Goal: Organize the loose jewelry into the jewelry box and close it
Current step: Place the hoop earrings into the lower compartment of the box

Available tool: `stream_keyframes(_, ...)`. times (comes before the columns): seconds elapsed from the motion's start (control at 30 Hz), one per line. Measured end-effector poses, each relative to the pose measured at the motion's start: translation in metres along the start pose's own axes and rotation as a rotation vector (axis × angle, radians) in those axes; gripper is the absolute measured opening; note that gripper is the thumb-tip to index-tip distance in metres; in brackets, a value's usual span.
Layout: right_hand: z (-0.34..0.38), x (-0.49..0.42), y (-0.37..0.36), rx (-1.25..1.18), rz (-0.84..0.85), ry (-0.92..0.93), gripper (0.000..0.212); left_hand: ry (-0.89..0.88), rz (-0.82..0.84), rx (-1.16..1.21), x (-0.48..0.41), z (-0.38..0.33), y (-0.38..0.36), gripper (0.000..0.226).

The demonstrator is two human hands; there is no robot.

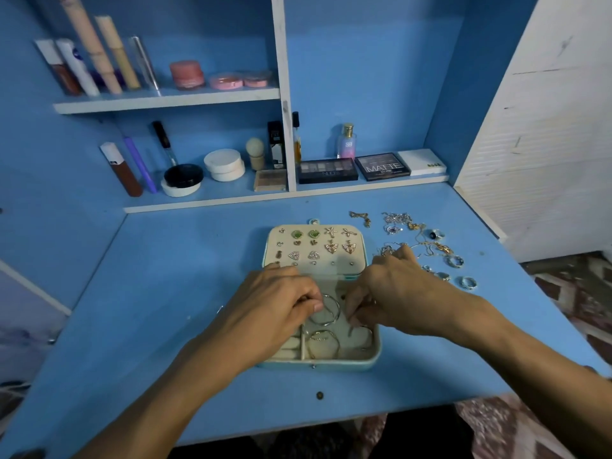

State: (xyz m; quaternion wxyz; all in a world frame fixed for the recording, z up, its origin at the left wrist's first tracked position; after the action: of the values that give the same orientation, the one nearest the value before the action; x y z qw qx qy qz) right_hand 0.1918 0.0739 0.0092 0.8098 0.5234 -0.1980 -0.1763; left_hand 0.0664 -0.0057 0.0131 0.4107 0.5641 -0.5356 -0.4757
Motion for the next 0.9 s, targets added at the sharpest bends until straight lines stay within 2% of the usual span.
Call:
stream_keyframes(0.33, -0.013, -0.003, 0.002, -0.163, -0.060, -0.055, 0.012, -0.005, 0.158, -0.210, 0.000, -0.019, -0.020, 0.026)
stream_keyframes(0.53, -0.014, -0.001, 0.002, -0.192, -0.088, -0.063, 0.010, -0.024, 0.101, -0.210, 0.001, -0.018, -0.021, 0.024)
stream_keyframes(0.63, -0.013, -0.003, 0.005, -0.219, -0.119, -0.054, 0.008, -0.026, 0.028, -0.057, 0.005, -0.008, -0.012, 0.023)
stream_keyframes(0.73, -0.002, -0.010, 0.009, -0.277, -0.184, -0.012, 0.008, 0.116, -0.109, 0.096, 0.016, 0.026, 0.010, 0.019)
stream_keyframes(0.83, 0.021, -0.026, 0.013, -0.286, -0.219, 0.064, 0.009, 0.294, -0.191, 0.018, 0.032, 0.075, 0.020, 0.013)
stream_keyframes(0.9, 0.039, -0.038, 0.013, -0.292, -0.212, 0.114, 0.009, 0.401, -0.184, -0.046, 0.045, 0.103, 0.019, 0.009)
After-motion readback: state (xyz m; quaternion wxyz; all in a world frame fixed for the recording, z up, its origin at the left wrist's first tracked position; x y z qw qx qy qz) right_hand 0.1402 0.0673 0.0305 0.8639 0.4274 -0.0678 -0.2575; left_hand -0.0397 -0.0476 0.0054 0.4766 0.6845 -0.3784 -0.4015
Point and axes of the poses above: each hand's wrist, its own x-axis away from the middle knuckle, its own y-axis out of the back of the hand, z = x × y, the point moved 7 cm from there along -x, towards the middle knuckle, and after that the axes turned 14 degrees about -x, right-handed, at the moved point
